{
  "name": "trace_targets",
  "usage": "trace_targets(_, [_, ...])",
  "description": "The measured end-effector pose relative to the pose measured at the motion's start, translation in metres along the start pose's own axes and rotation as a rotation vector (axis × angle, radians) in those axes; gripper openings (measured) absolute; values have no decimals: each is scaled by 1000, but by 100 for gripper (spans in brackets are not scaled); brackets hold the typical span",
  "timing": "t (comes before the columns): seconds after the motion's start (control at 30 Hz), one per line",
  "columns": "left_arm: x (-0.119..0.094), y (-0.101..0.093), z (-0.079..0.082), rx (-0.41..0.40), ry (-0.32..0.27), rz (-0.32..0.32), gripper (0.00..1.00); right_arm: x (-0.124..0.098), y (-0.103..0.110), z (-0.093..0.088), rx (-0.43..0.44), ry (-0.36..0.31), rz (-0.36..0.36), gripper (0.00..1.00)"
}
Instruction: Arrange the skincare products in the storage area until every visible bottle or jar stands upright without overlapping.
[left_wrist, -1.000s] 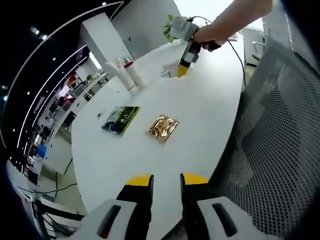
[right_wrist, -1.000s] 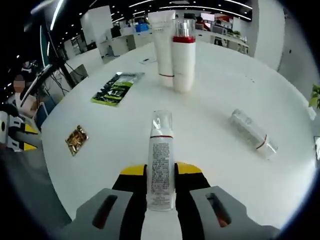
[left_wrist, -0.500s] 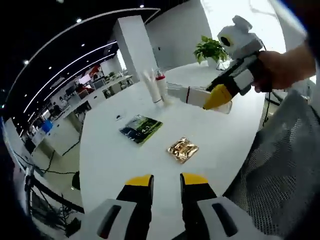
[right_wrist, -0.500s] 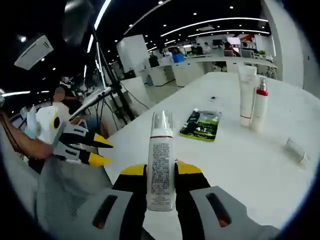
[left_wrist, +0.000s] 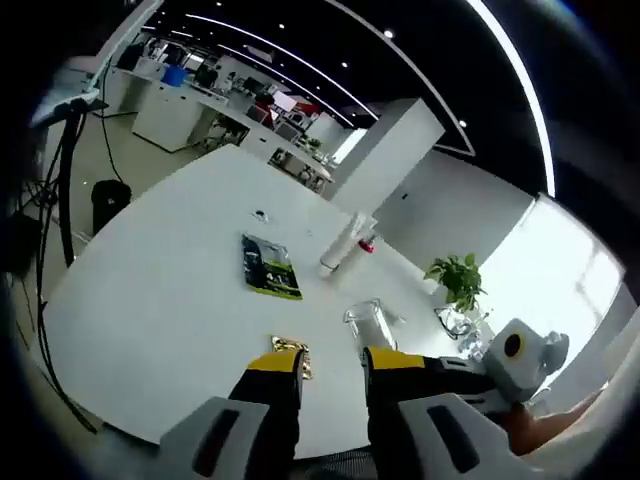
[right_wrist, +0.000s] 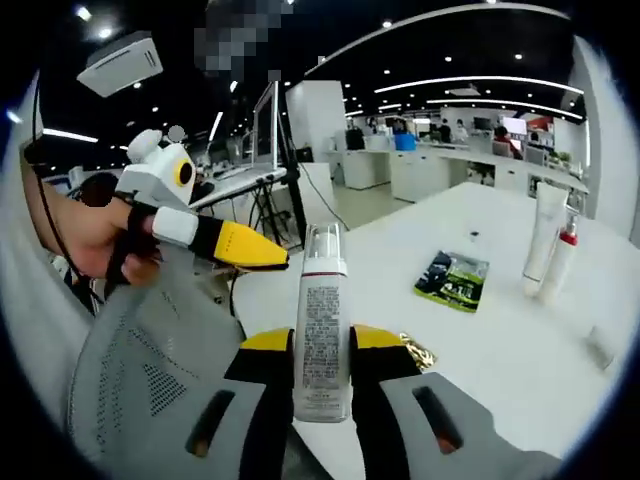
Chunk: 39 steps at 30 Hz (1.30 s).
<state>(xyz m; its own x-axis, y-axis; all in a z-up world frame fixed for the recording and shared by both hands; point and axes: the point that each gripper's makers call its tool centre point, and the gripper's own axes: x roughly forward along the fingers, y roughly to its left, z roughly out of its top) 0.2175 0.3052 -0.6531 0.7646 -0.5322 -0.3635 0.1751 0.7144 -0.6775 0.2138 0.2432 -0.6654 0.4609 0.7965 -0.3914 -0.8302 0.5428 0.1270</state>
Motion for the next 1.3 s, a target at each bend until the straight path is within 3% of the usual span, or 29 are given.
trace_targets(0.13, [-1,-9,1,7,-2,-62,25,-2,-7,4,10,-20,-26,19])
trace_targets(0.2, [-3,-17,-3,-6,20,-112,19,-2,-8,2,20,-14,-30,19])
trace_targets(0.33, [-4,-18,-4,-19,35,-136,11,-3,-7,3,14,-13,-33,19])
trace_targets(0.5, [-5,-26,-6,-64,52,-178,12,-3,-2,5,-21,-9,-35,19])
trace_targets(0.9, [-13,-30,1,-229,27,-266,37,-1,8,7,-68,-8,-7,19])
trace_targets(1.1, [-14,-38,0,-266,44,-322,50,-1,9,9,-96,-14,-4,19])
trace_targets(1.2, [-8,-42,-2,-250,53,-319,59,-2,9,10,-103,-19,-2,19])
trace_targets(1.3, [-4,-46,-8,-221,81,-319,60,-2,11,12,-110,-26,4,19])
